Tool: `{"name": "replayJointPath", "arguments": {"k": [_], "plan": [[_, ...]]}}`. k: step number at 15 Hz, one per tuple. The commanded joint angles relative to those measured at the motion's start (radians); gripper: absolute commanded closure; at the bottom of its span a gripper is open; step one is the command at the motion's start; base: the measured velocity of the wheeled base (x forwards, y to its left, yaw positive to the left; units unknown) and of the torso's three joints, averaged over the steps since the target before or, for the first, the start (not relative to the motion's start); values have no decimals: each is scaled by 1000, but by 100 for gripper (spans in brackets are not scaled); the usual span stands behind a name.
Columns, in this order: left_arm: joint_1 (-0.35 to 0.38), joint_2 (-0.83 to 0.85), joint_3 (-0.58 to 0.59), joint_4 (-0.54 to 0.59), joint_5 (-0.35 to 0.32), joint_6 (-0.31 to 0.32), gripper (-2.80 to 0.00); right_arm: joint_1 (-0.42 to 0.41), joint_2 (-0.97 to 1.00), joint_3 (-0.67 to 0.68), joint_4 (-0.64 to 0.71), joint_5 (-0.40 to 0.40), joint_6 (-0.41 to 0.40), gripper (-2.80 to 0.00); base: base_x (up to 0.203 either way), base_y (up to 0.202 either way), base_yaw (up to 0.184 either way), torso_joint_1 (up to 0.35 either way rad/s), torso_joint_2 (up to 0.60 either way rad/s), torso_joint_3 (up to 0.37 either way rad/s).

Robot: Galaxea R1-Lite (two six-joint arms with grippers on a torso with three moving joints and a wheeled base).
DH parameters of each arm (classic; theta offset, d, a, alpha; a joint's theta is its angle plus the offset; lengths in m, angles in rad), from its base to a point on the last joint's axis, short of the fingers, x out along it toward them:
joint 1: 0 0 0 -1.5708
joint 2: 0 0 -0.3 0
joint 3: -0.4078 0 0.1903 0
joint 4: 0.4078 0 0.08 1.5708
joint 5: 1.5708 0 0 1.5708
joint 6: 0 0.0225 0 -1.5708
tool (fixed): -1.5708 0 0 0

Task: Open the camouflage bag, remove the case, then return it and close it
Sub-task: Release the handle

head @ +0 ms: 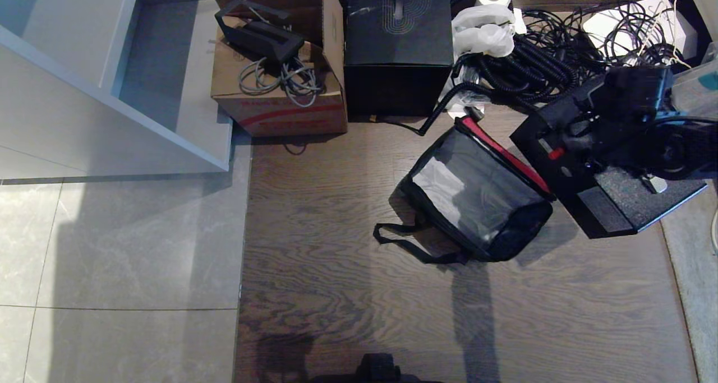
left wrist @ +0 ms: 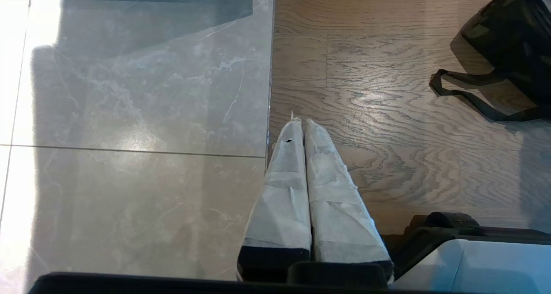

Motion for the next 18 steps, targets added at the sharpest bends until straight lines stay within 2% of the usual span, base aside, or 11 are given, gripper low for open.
{"name": "replayJointPath", "arguments": {"k": [1,5,6,10,14,16,18], "plan": [[0,0,-1,0,0,-1,0,-31,78,-40,-17,-7,-2,0,0,0,0,0,0,0],[0,0,0,0,0,-1,0,-64,306,-210,-19,-7,12,0,0,0,0,0,0,0],[0,-1,0,0,0,-1,0,-61,351,-216,-15,-7,24,0,0,0,0,0,0,0],[0,-2,0,0,0,-1,0,31,361,-136,-4,-6,70,0,0,0,0,0,0,0],[0,0,0,0,0,-1,0,152,212,57,79,-4,134,0,0,0,0,0,0,0],[0,-1,0,0,0,-1,0,160,207,83,107,-5,182,0,0,0,0,0,0,0],[0,-2,0,0,0,-1,0,149,217,82,98,-5,185,0,0,0,0,0,0,0]]}}
